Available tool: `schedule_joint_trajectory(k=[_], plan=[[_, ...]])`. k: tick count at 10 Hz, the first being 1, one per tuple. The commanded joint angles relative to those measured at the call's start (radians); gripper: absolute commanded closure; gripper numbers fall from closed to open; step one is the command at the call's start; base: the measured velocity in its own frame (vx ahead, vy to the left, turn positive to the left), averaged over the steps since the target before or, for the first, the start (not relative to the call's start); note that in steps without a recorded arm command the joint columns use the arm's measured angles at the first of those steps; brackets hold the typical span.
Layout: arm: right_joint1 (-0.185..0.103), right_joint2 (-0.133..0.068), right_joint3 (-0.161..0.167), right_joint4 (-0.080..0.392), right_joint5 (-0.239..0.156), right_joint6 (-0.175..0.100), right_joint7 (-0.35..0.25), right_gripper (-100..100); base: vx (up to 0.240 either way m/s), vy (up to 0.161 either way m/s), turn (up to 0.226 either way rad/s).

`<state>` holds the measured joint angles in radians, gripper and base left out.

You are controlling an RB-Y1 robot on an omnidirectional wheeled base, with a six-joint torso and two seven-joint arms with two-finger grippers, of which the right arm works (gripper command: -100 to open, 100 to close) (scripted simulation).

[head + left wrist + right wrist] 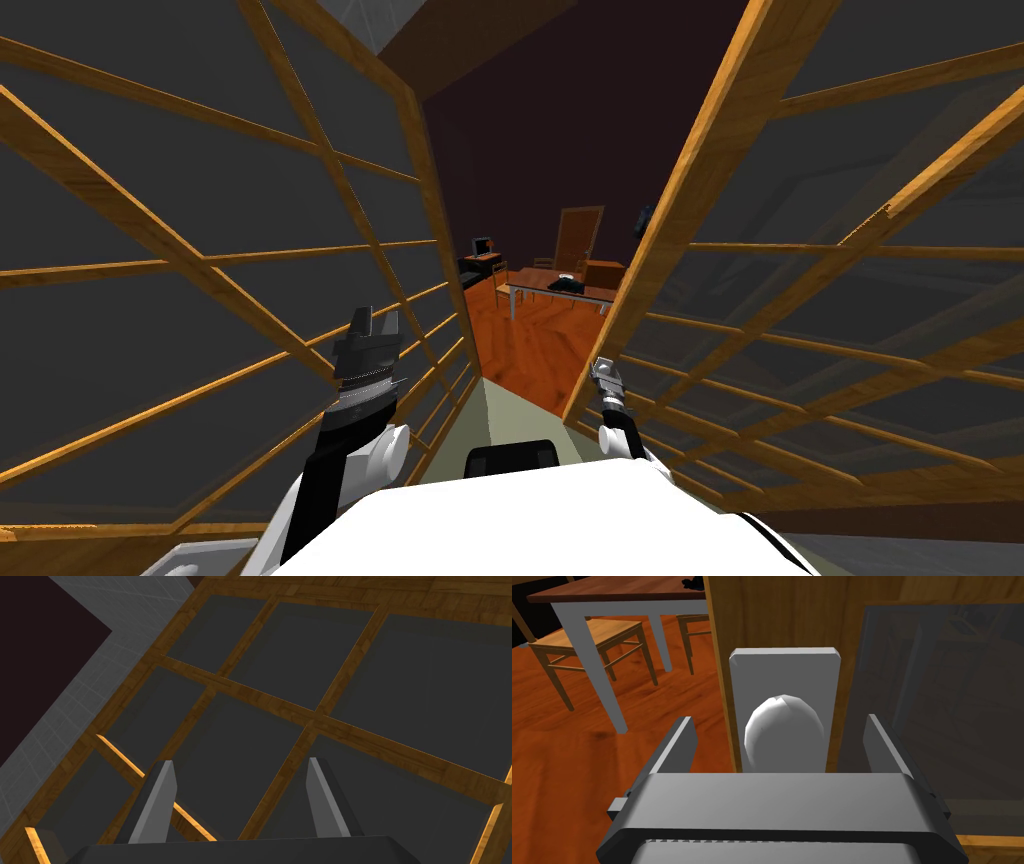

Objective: Pull the door open

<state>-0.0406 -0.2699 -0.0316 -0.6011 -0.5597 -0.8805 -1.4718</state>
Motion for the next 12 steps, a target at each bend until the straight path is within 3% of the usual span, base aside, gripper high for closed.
schedule_joint_trajectory(k=[1,2,7,12], plan=[[0.000,0.000,0.000,0.000,0.000,0.000,0.000,-100,0.037,-0.009,0.001],[0.000,0.000,0.000,0.000,0.000,0.000,0.000,100,0.000,0.000,0.000],[0.000,0.000,0.000,0.000,0.000,0.000,0.000,100,-0.008,0.001,0.001],[0.009,-0.013,0.057,-0.019,0.033,0.004,-0.042,100,-0.191,-0.006,0.059]])
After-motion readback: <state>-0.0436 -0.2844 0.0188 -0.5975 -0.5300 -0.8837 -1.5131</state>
